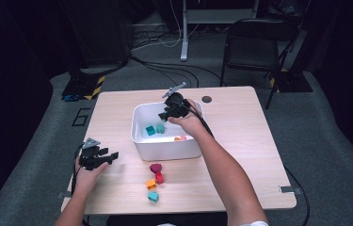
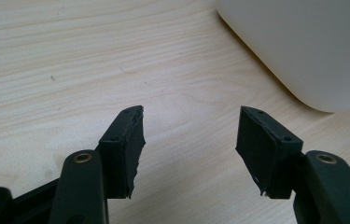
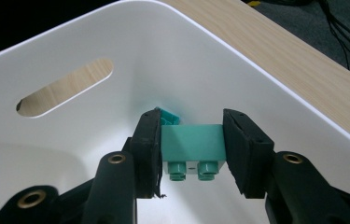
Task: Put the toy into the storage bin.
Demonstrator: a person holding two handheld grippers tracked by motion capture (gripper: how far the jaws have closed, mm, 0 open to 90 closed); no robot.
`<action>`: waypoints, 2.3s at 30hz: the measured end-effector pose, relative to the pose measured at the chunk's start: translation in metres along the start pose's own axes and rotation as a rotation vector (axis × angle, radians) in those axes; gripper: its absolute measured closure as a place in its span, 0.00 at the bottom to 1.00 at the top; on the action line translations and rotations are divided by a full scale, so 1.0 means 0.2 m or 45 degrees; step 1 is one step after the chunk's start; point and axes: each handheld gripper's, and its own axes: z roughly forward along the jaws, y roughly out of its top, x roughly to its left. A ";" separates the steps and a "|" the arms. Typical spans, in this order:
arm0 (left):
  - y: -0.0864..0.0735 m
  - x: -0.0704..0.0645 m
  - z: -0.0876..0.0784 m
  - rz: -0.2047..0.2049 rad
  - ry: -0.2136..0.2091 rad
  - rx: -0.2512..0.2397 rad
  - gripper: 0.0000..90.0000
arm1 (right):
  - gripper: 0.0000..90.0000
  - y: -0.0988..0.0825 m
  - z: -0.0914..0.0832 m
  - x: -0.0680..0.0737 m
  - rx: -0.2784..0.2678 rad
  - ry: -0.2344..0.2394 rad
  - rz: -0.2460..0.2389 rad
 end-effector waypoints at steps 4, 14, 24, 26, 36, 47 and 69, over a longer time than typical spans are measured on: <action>0.00 0.00 0.00 0.002 -0.001 0.001 0.46 | 0.59 0.00 0.01 0.00 0.016 0.028 0.033; 0.00 0.00 0.00 0.007 -0.005 0.008 0.46 | 0.56 0.00 -0.03 0.03 0.013 0.017 0.019; 0.00 0.01 -0.01 -0.011 0.000 -0.017 0.46 | 0.53 -0.03 -0.21 0.09 -0.089 0.051 0.024; 0.00 0.00 -0.02 -0.011 0.000 -0.014 0.45 | 0.52 -0.04 -0.24 0.10 -0.110 0.056 0.023; 0.00 -0.02 -0.02 0.004 -0.001 -0.012 0.45 | 0.53 -0.14 -0.39 0.14 -0.151 0.069 -0.003; 0.00 -0.04 -0.03 0.010 -0.002 -0.016 0.45 | 0.53 -0.25 -0.53 0.23 -0.200 0.081 -0.071; 0.07 -0.12 -0.08 0.056 -0.026 -0.030 0.47 | 0.52 -0.64 -0.60 0.40 -0.230 0.072 -0.034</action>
